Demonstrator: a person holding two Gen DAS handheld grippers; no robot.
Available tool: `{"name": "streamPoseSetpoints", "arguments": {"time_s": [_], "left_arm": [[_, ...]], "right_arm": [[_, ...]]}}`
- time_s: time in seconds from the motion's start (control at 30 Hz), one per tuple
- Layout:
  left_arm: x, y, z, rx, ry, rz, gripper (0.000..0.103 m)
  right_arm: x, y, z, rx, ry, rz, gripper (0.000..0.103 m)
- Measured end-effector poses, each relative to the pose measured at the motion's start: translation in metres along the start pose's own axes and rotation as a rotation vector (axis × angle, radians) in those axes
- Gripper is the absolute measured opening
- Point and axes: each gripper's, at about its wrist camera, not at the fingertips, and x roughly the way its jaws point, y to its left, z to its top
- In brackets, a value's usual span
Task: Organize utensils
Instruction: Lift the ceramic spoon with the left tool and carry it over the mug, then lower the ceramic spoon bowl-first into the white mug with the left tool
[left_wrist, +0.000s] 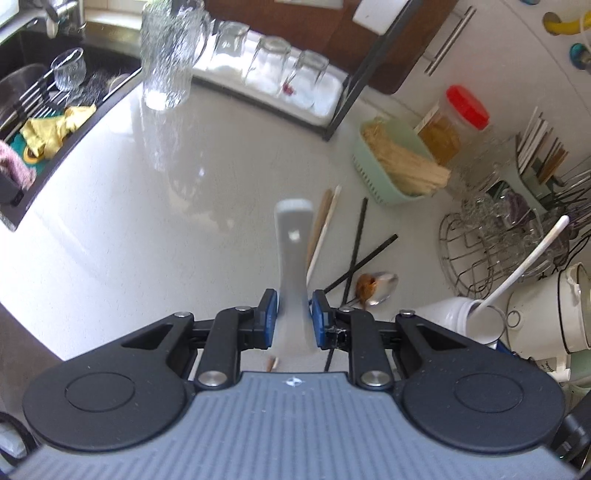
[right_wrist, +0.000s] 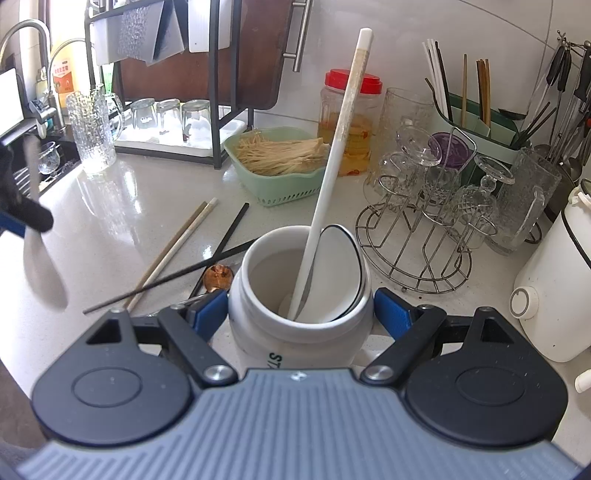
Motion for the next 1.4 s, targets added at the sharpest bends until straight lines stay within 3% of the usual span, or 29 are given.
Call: {"name": "streamPoseSetpoints", "arguments": {"time_s": [0.67,1.07,1.4], "left_arm": [[-0.006,-0.065,0.009,0.154,-0.034,-0.132,0.022],[-0.028,-0.135,0.02,0.297,-0.002,-0.248,0.022],[-0.005,-0.181,0.004,0.409,0.078,-0.249,0.022]], "right_arm": [[0.0,0.001,-0.001,-0.003,-0.012,-0.001,0.088],[-0.002,0.002,-0.003,-0.008,-0.026,-0.001,0.089],[-0.003,0.001,-0.004,-0.011,-0.034,0.001,0.089]]}}
